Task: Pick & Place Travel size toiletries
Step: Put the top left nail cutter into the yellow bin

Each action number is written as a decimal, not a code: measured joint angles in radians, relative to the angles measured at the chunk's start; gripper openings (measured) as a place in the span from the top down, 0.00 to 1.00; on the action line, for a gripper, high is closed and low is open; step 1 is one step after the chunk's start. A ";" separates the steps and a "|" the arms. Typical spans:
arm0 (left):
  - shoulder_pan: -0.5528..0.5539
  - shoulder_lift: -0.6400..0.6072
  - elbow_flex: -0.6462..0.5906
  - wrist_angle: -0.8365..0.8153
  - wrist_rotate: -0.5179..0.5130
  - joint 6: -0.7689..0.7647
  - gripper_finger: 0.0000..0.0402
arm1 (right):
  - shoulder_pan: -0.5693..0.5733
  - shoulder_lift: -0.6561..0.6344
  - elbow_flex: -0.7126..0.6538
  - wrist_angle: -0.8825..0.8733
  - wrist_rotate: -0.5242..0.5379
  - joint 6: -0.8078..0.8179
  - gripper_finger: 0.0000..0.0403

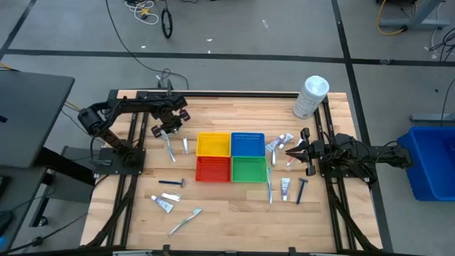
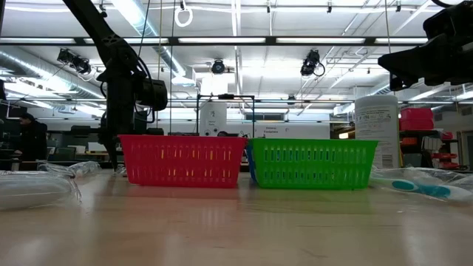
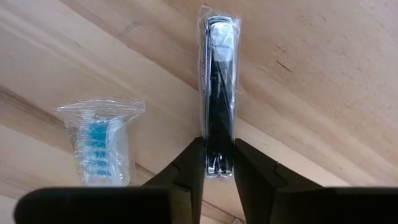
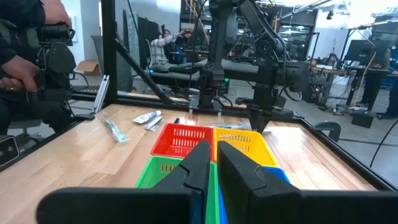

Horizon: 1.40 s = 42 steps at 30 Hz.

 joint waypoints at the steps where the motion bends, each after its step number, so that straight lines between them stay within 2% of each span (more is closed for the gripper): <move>1: 0.000 0.000 0.000 0.000 0.000 0.001 0.81 | 0.000 0.000 0.000 0.000 0.000 0.000 0.90; 17: -0.006 -0.012 0.069 -0.119 0.039 0.067 0.81 | 0.000 0.000 0.000 0.000 0.000 0.000 0.90; 27: -0.020 -0.014 0.088 -0.121 0.043 0.090 0.81 | 0.000 0.000 0.000 0.000 0.000 0.000 0.90; 42: -0.118 -0.201 0.088 -0.140 0.037 0.104 0.80 | 0.000 0.000 0.000 0.000 0.000 0.000 0.90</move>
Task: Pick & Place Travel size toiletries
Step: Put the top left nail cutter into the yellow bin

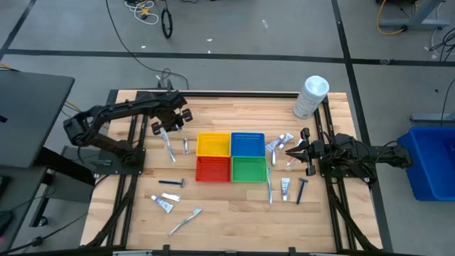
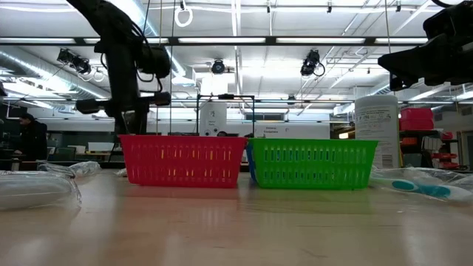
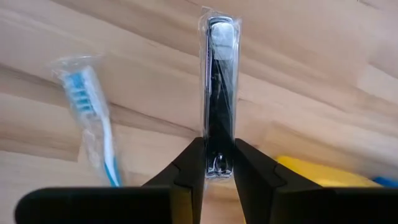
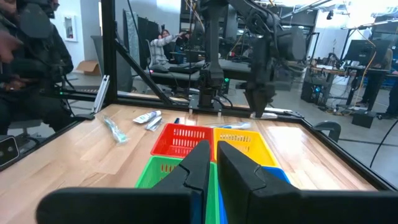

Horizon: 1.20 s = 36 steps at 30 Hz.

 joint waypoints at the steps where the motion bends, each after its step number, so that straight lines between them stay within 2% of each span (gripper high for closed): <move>1: -0.008 -0.009 0.000 0.000 -0.001 -0.002 0.80 | 0.000 0.000 0.000 0.000 0.000 0.000 0.90; 9: -0.043 -0.065 0.000 0.001 -0.028 0.053 0.80 | 0.000 0.000 0.000 0.000 0.000 0.000 0.90; 24: -0.079 -0.071 0.091 0.064 -0.028 0.546 0.81 | 0.000 0.000 0.000 0.000 0.000 0.000 0.90; 36: -0.127 -0.071 0.166 0.062 -0.021 0.715 0.81 | 0.000 0.000 0.000 0.000 0.000 0.000 0.90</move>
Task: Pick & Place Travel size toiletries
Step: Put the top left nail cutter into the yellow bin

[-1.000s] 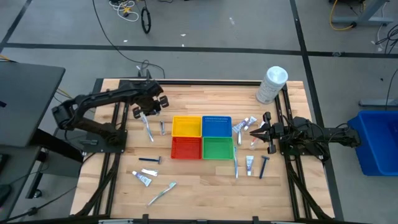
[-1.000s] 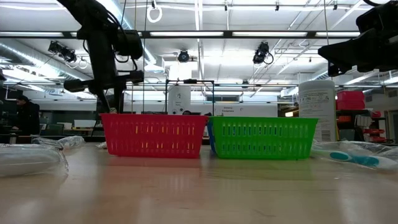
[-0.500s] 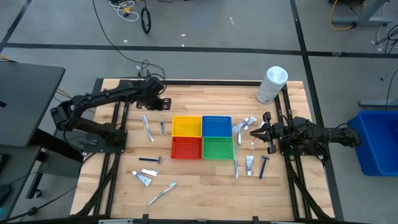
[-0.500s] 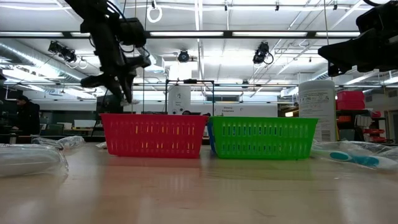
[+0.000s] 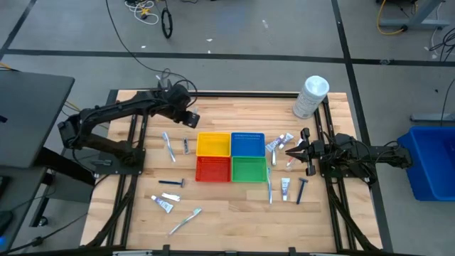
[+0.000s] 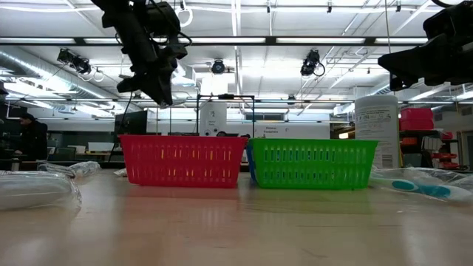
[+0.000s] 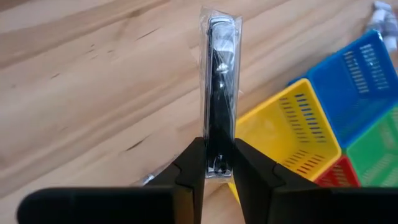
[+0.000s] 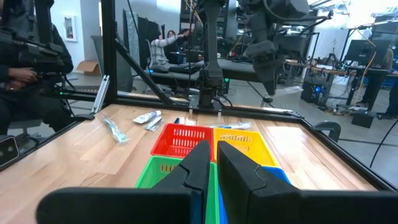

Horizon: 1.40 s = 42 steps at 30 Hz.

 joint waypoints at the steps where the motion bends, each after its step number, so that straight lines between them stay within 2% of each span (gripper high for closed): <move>1: -0.005 0.000 0.001 0.000 0.000 0.010 0.81 | 0.000 0.000 0.000 0.000 0.000 0.000 0.90; 8: -0.071 0.000 0.001 0.005 0.000 0.113 0.82 | 0.000 0.000 0.000 0.000 0.000 0.000 0.90; 15: -0.184 0.000 0.001 0.071 -0.016 0.268 0.82 | 0.000 0.000 0.000 0.000 0.000 0.000 0.90; 26: -0.329 0.000 0.002 0.203 -0.082 0.339 0.82 | 0.000 0.000 0.000 0.000 0.000 0.000 0.90; 42: -0.349 0.023 0.003 0.234 -0.086 0.317 0.83 | 0.000 0.000 0.000 0.000 0.000 0.000 0.90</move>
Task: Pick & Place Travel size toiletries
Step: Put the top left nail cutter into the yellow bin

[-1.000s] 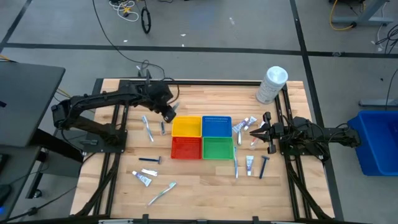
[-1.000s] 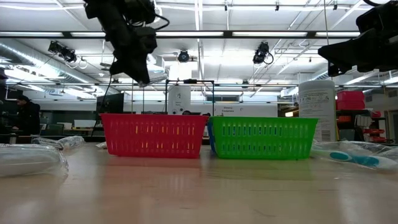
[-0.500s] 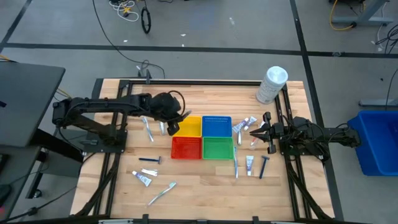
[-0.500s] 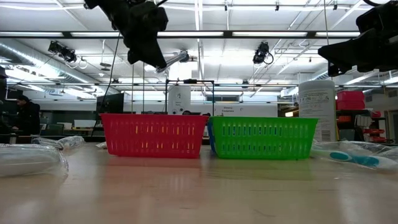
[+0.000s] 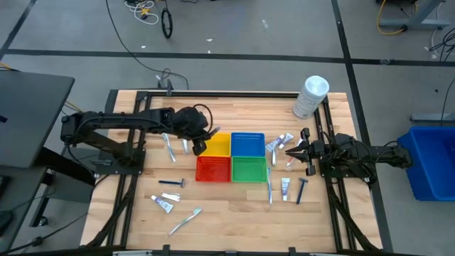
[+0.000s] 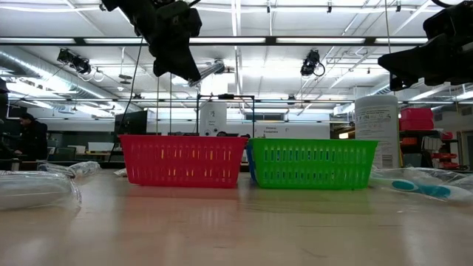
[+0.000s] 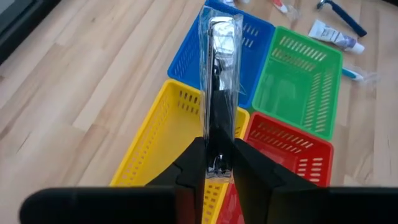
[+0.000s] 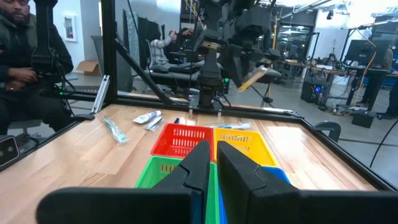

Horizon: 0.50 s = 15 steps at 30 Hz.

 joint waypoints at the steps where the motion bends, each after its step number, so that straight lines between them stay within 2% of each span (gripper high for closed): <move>1: 0.000 0.008 0.001 0.002 0.000 0.000 0.83 | 0.000 0.000 0.000 0.000 0.000 0.000 0.90; 9: 0.003 0.084 -0.001 -0.029 0.033 0.050 0.81 | 0.000 0.000 0.000 0.000 0.000 0.000 0.90; 15: 0.003 0.090 -0.001 -0.028 0.058 0.074 0.83 | 0.000 0.000 0.000 0.000 0.000 0.000 0.90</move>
